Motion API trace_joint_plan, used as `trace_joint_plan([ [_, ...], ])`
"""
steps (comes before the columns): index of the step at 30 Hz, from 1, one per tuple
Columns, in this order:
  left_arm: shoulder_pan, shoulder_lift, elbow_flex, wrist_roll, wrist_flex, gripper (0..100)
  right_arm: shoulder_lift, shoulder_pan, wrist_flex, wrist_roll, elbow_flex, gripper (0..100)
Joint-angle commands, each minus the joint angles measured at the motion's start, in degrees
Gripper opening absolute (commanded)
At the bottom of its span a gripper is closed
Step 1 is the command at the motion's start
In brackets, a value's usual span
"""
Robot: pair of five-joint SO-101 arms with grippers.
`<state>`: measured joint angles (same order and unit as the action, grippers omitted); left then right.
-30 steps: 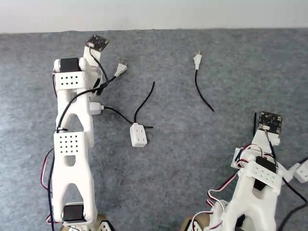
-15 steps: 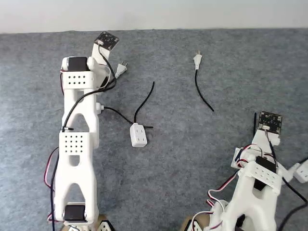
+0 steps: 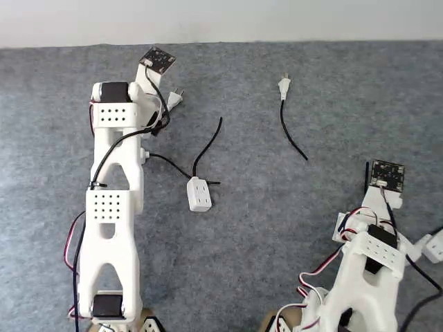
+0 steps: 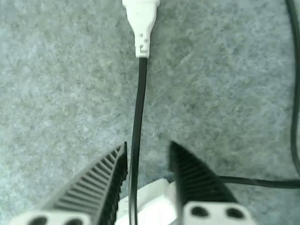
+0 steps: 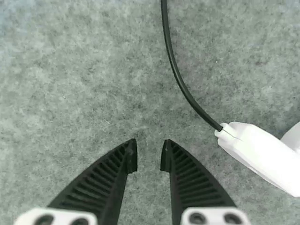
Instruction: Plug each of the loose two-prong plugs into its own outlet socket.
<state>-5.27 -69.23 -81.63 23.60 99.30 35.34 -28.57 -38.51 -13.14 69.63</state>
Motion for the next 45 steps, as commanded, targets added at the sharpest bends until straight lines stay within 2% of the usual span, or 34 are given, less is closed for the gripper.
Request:
trace_joint_plan([
  [1,-1.1,1.1,-0.5,-0.2,1.4,18,1.2,0.4,0.9,-0.9,-0.7,9.0],
  [10,-2.0,1.0,2.9,-0.1,1.4,18,1.2,0.4,0.9,-0.9,-0.7,9.0],
  [16,-1.8,1.0,3.9,0.3,0.6,12,1.2,0.4,0.9,-1.0,-0.7,9.0],
  [23,-1.8,0.9,4.2,0.3,0.3,11,1.2,0.4,0.9,-1.0,-0.7,9.0],
  [28,-1.4,0.9,3.9,0.3,-1.1,2,1.2,0.4,0.9,-1.0,-0.7,9.0],
  [39,-0.3,1.5,3.8,0.0,-0.4,2,1.2,0.5,0.9,-1.1,-0.7,9.0],
  [45,-0.7,2.1,-2.5,-0.1,1.4,1,1.2,0.5,0.9,-1.1,-0.7,8.9],
])
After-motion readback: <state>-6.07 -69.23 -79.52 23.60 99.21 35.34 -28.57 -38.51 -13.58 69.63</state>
